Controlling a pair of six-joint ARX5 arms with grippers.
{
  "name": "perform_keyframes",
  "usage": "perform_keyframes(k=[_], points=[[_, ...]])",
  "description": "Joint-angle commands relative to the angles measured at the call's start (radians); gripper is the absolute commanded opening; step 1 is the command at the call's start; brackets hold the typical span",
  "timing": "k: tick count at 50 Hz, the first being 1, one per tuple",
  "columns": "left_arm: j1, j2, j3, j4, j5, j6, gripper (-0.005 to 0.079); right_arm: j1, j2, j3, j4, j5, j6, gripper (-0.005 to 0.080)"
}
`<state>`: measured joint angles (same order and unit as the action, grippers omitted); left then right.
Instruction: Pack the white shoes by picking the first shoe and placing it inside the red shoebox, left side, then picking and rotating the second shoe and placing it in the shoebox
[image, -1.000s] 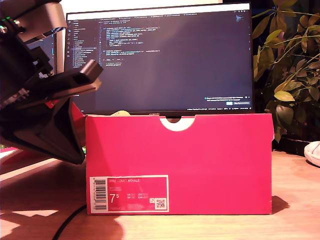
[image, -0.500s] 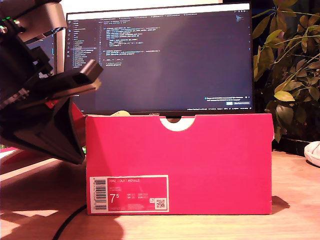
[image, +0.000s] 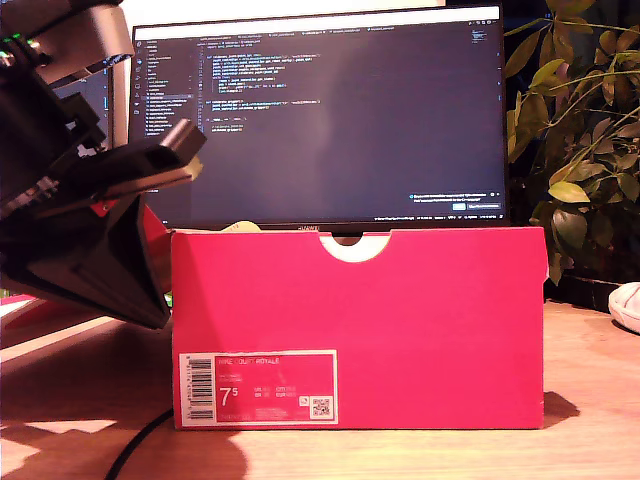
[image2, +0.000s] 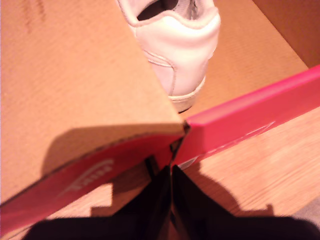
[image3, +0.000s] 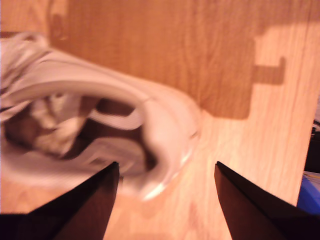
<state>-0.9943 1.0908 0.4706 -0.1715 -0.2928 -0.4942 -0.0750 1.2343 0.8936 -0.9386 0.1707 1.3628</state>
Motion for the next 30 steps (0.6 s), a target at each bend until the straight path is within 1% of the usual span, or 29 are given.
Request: perform_keyframes(k=[1, 15, 30], points=[[0.0, 0.009, -0.002, 0.008, -0.003, 0.004, -0.0019, -0.011, 0.003, -0.021, 0.012, -0.002, -0.009, 0.0553], [0.0, 0.009, -0.002, 0.008, -0.003, 0.004, -0.0019, -0.039, 0.003, -0.03, 0.039, -0.002, -0.036, 0.0553], [0.0, 0.009, -0.002, 0.008, -0.003, 0.004, -0.0019, -0.043, 0.003, -0.107, 0.082, -0.008, -0.035, 0.0553]])
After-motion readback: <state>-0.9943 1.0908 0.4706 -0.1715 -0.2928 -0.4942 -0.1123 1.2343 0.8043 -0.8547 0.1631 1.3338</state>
